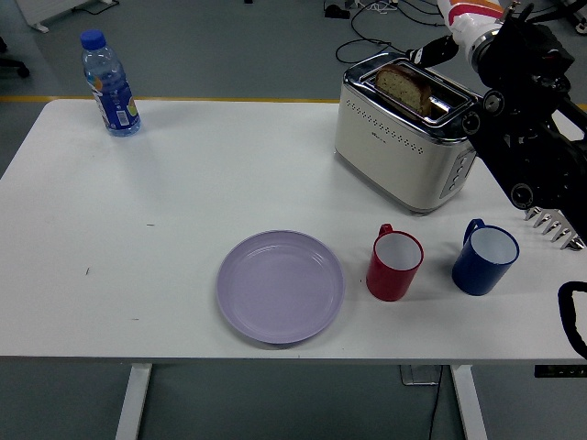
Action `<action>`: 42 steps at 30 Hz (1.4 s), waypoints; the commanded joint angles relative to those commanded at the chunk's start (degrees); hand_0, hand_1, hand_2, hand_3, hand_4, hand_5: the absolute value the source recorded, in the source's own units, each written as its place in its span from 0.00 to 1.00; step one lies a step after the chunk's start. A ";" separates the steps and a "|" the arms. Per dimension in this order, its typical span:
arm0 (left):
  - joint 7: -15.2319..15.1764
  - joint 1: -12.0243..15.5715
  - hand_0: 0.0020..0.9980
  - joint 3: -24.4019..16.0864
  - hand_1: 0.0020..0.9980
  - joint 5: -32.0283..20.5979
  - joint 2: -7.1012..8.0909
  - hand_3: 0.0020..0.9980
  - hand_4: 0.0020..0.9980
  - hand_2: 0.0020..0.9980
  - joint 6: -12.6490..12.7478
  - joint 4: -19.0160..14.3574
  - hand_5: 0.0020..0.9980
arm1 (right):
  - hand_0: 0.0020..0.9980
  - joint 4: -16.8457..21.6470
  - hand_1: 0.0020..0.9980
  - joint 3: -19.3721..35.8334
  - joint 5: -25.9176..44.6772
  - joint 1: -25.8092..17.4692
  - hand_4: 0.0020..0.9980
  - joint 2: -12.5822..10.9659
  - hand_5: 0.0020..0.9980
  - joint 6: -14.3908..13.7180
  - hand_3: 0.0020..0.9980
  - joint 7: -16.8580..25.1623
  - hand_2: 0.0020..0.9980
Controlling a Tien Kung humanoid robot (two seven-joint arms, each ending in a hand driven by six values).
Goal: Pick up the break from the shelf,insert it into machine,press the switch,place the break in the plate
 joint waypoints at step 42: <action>0.08 1.07 0.66 -12.42 0.65 7.60 -2.33 0.62 0.36 0.68 -0.30 0.00 0.96 | 0.32 33.52 0.35 10.54 23.12 -35.81 0.56 -24.32 0.41 -15.47 0.76 10.40 0.43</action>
